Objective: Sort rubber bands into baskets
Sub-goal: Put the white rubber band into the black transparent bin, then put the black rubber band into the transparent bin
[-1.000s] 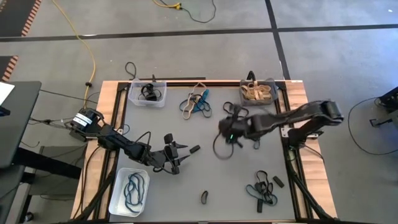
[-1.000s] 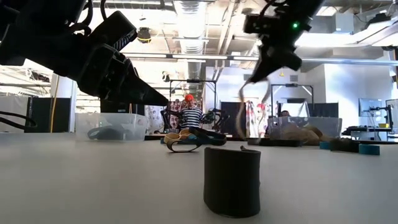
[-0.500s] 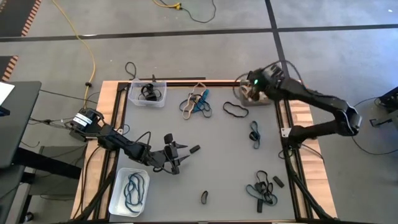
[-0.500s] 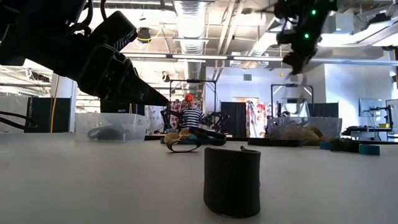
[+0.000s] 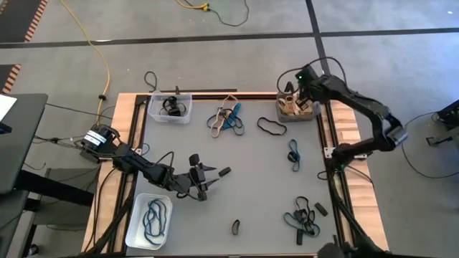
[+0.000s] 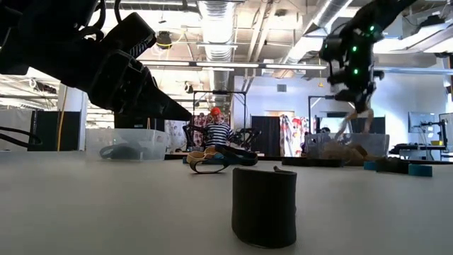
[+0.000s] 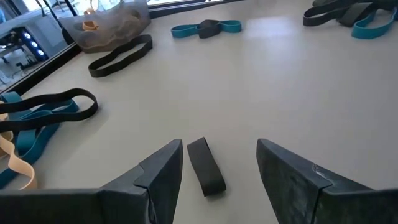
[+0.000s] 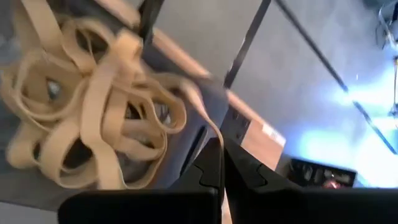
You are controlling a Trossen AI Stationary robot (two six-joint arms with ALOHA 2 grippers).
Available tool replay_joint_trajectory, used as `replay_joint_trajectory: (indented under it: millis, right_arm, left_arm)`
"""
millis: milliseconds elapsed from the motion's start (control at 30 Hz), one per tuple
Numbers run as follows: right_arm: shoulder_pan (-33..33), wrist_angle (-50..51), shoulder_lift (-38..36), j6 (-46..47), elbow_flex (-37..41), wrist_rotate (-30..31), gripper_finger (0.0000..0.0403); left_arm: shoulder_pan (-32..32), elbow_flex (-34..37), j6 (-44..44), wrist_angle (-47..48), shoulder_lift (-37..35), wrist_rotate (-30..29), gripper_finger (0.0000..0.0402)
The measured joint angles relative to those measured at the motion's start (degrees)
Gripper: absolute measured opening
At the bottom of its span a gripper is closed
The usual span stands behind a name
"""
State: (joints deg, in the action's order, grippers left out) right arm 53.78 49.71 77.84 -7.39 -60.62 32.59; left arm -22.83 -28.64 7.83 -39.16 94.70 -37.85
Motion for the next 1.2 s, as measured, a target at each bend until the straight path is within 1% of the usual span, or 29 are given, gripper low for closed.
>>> replay_joint_trajectory:
  millis: [200,433,533,633,800,933,1000,1100,1200]
  right_arm:
    - [-0.1,3.2,6.3,2.7,0.0,-1.0,0.0033]
    - [0.0,3.6,10.1,2.9,0.0,-1.4,0.0036]
    - [0.1,3.3,10.6,2.8,0.0,-1.2,0.0053]
    - [0.1,2.8,10.4,2.8,0.0,-1.2,0.0087]
    - [-0.9,1.4,7.9,3.6,0.0,-0.9,0.0156]
    - [-1.6,0.4,4.2,4.4,0.0,-1.0,0.0194]
    - [-2.3,0.4,1.8,5.0,0.0,-1.0,0.0205]
    - [-4.1,0.6,-2.0,6.2,0.0,-1.7,0.0209]
    - [-6.9,1.0,-5.9,7.6,0.0,-5.5,0.0207]
  left_arm:
    - [0.0,0.0,0.5,1.3,0.0,0.0,0.0196]
    - [0.0,0.0,0.5,1.8,0.0,0.0,0.0196]
    - [0.0,0.0,0.5,2.4,0.0,0.0,0.0196]
    - [0.0,0.0,0.4,2.4,0.0,0.0,0.0196]
    - [0.0,0.0,0.2,2.5,0.0,0.0,0.0196]
    - [0.1,0.0,0.2,2.5,0.0,0.0,0.0196]
    - [0.1,0.0,0.2,2.5,0.0,0.0,0.0196]
    - [0.1,0.0,0.3,2.5,0.0,0.0,0.0196]
    - [0.1,0.0,0.4,2.5,0.0,-0.3,0.0196]
